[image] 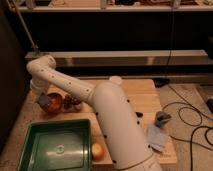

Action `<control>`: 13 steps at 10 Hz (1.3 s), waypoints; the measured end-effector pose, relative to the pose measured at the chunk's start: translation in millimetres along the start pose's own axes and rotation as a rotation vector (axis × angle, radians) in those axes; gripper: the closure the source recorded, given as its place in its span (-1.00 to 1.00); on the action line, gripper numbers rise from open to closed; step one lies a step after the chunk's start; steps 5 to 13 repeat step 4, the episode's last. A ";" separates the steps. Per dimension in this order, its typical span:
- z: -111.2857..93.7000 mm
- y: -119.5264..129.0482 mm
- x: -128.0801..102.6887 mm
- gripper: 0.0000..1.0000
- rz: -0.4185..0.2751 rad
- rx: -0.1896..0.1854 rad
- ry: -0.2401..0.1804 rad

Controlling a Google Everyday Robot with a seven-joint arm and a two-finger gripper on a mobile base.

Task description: Wipe red bowl with sponge

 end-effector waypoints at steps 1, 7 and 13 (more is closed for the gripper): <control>-1.6 1.9 -4.3 1.00 0.007 0.010 -0.003; -7.6 3.1 -19.1 1.00 0.025 0.058 -0.008; -7.6 3.1 -19.1 1.00 0.025 0.058 -0.008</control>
